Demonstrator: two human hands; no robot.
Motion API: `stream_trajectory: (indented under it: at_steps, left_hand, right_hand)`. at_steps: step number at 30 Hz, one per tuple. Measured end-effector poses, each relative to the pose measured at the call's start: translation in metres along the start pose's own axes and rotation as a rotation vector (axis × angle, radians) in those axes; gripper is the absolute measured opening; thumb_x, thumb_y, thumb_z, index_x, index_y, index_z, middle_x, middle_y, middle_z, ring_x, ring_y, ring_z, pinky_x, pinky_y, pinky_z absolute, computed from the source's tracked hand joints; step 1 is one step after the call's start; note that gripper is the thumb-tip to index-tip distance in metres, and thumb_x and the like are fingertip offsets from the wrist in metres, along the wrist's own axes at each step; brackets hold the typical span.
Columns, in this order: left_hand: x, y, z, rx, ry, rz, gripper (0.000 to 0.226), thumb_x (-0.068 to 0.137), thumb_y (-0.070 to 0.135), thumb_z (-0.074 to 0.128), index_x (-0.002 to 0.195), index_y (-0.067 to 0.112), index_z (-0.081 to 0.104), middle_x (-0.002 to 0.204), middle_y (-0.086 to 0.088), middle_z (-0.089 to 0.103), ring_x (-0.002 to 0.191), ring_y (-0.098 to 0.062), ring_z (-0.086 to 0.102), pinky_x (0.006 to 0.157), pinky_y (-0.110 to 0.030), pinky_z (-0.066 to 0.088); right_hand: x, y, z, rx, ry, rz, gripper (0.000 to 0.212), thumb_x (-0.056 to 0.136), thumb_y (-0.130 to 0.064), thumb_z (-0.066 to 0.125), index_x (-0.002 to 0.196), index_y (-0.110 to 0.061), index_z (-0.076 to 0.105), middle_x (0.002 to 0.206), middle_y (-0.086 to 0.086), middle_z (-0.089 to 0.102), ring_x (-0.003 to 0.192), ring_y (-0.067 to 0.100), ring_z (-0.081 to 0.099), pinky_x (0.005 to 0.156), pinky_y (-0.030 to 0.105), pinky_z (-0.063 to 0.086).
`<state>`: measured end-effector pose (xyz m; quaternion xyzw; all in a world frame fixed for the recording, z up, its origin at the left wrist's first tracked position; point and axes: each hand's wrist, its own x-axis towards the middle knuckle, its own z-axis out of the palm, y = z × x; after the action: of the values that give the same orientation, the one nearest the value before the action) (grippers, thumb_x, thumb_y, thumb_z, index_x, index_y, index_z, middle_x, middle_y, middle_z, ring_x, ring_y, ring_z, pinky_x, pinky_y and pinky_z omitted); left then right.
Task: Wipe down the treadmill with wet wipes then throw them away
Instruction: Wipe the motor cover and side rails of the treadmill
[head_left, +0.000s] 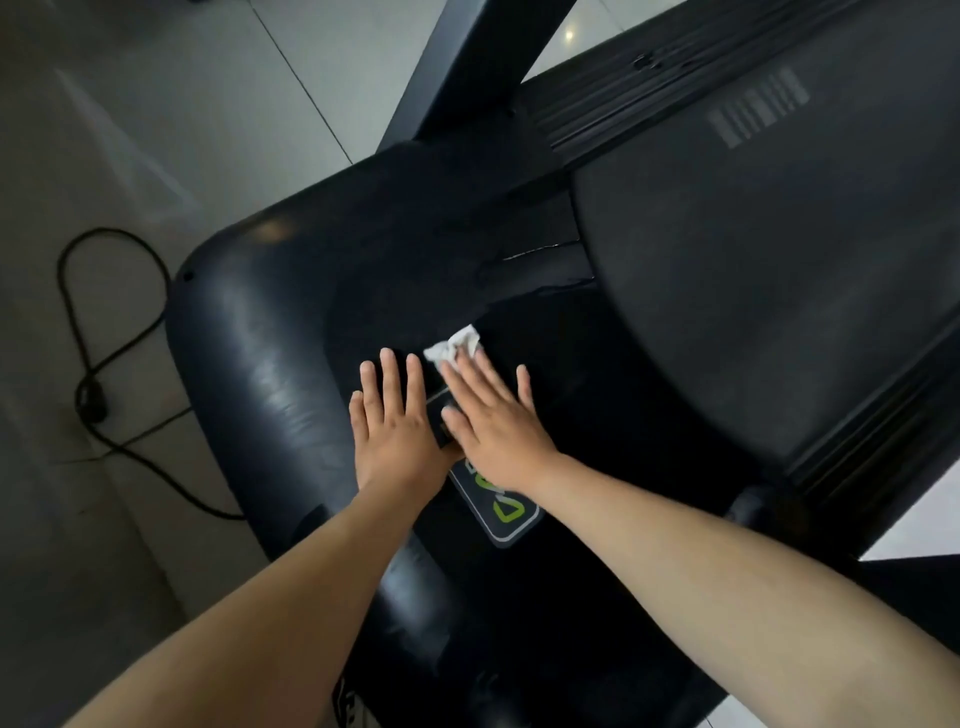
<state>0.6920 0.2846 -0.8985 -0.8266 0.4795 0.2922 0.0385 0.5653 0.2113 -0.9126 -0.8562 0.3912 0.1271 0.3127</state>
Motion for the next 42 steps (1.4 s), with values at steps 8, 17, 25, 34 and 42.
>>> stream_trajectory:
  at_steps: [8,17,25,34,42]
  left_hand:
    - [-0.007,-0.01,-0.001,-0.001,0.017,0.052,0.118,0.085,0.078,0.052,0.159,0.019,-0.018,0.165,-0.005,-0.03,0.15,-0.026,-0.03,0.125,-0.044,-0.01]
    - [-0.017,-0.009,0.003,0.008,0.009,0.039,0.109,0.09,0.075,0.045,0.159,0.019,-0.018,0.165,-0.003,-0.029,0.151,-0.024,-0.029,0.126,-0.044,-0.01]
    - [-0.035,-0.02,0.007,0.017,-0.01,0.065,0.107,0.091,0.074,0.043,0.159,0.02,-0.02,0.164,0.001,-0.03,0.151,-0.021,-0.029,0.126,-0.042,-0.009]
    - [-0.044,-0.03,0.005,-0.004,-0.03,0.102,0.102,0.096,0.069,0.042,0.159,0.017,-0.019,0.165,0.0,-0.028,0.151,-0.019,-0.028,0.125,-0.038,-0.01]
    - [-0.059,-0.066,0.0,-0.131,0.013,0.028,0.093,0.098,0.061,0.048,0.161,0.025,-0.01,0.165,-0.005,-0.028,0.151,-0.021,-0.028,0.125,-0.037,0.0]
  right_hand:
    - [-0.039,0.048,0.001,0.041,0.077,0.302,0.057,0.107,-0.047,0.013,0.16,-0.035,-0.006,0.166,-0.015,-0.017,0.15,0.004,-0.022,0.122,0.054,-0.011]
    - [-0.06,0.022,0.02,0.105,0.113,0.408,0.061,0.107,-0.047,0.015,0.16,-0.028,-0.008,0.165,-0.009,-0.02,0.151,0.009,-0.022,0.121,0.053,-0.013]
    - [-0.068,0.006,0.024,-0.004,-0.034,0.146,0.059,0.106,-0.05,0.011,0.159,-0.036,-0.01,0.163,-0.018,-0.025,0.147,0.0,-0.029,0.122,0.049,-0.015]
    - [-0.067,-0.021,0.034,0.118,0.048,0.379,0.064,0.105,-0.048,0.015,0.161,-0.027,-0.006,0.167,-0.008,-0.019,0.151,0.009,-0.023,0.12,0.054,-0.01]
    - [-0.058,-0.049,0.044,-0.007,-0.036,0.148,0.061,0.108,-0.046,0.019,0.16,-0.03,-0.01,0.164,-0.014,-0.027,0.147,0.003,-0.03,0.121,0.056,-0.014]
